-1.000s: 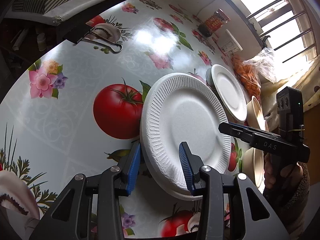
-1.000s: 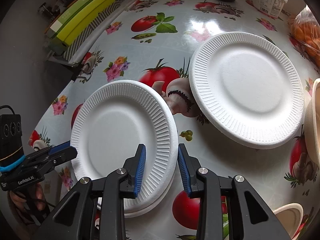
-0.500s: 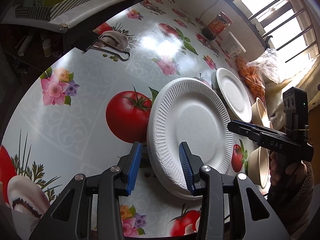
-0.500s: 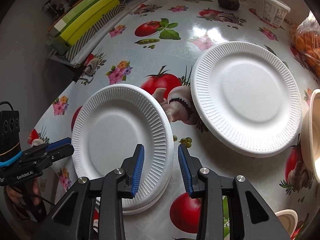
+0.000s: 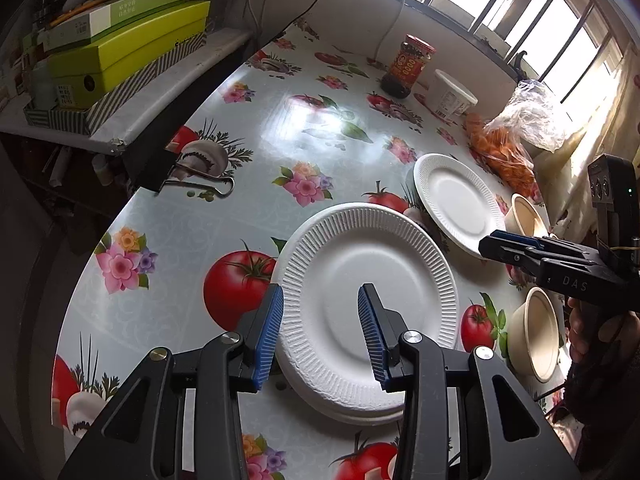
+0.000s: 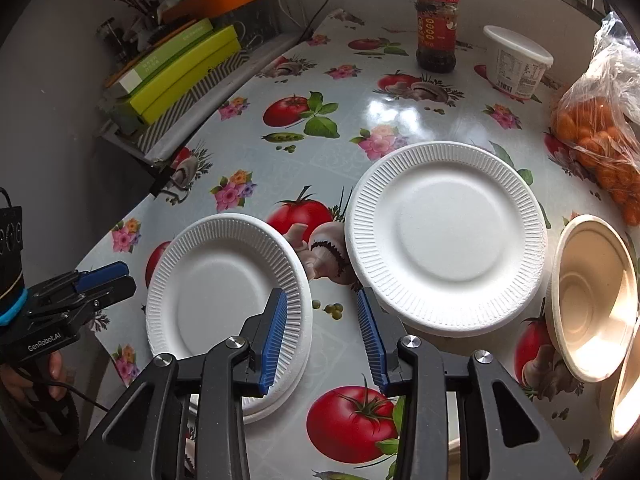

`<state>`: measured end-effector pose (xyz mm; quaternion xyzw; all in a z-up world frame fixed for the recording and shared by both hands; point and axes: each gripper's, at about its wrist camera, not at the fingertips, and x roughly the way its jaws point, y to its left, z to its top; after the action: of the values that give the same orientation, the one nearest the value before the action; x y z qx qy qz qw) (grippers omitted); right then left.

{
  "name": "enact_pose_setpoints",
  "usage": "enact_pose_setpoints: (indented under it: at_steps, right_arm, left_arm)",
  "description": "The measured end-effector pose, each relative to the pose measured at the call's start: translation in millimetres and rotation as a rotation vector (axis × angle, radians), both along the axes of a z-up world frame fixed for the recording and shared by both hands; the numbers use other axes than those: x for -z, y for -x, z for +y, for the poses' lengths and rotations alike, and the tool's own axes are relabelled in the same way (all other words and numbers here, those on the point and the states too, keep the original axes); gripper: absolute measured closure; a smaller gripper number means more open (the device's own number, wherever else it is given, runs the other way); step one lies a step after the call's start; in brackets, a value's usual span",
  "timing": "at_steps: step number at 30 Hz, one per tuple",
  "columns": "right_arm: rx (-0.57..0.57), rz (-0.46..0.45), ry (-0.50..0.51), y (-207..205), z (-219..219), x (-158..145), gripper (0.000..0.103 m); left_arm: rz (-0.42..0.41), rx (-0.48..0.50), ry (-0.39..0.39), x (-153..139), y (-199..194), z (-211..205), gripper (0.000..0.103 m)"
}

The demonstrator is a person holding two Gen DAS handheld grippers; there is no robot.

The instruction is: Organize plates and bowls

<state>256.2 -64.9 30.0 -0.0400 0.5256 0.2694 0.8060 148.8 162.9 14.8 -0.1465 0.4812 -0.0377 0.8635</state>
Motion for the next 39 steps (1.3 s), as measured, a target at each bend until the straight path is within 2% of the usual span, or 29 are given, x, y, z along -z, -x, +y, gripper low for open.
enact_pose_setpoints:
  at_steps: [5,7,9,11,18,34,39]
  right_arm:
    - [0.011,-0.036,-0.005,0.8,-7.7,-7.9,0.067]
    - [0.016,-0.063,-0.005,1.2,-11.6,-11.8,0.067]
    - [0.02,-0.084,0.001,1.0,-15.9,-14.7,0.067]
    - [0.027,-0.093,-0.001,-0.7,-20.7,-16.3,0.067]
    - [0.061,-0.121,-0.003,-11.6,-39.3,-24.1,0.067]
    - [0.103,-0.198,0.022,-42.4,-77.4,-35.4,0.067]
    - [0.122,-0.199,0.025,-62.8,-93.2,-33.6,0.067]
  left_arm:
    - [-0.034,0.01,-0.076,-8.3,-6.7,-17.4,0.063]
    - [-0.067,0.01,-0.176,-14.0,-8.4,-28.8,0.063]
    - [-0.098,0.025,-0.222,-18.7,-10.5,-37.6,0.063]
    - [-0.103,0.044,-0.195,-21.7,-15.6,-42.8,0.063]
    - [-0.131,0.084,-0.172,-28.1,-30.7,-65.6,0.063]
    - [-0.154,0.126,-0.198,-25.0,-59.3,-98.1,0.063]
    - [-0.109,0.131,-0.114,-13.8,-74.4,-99.2,0.063]
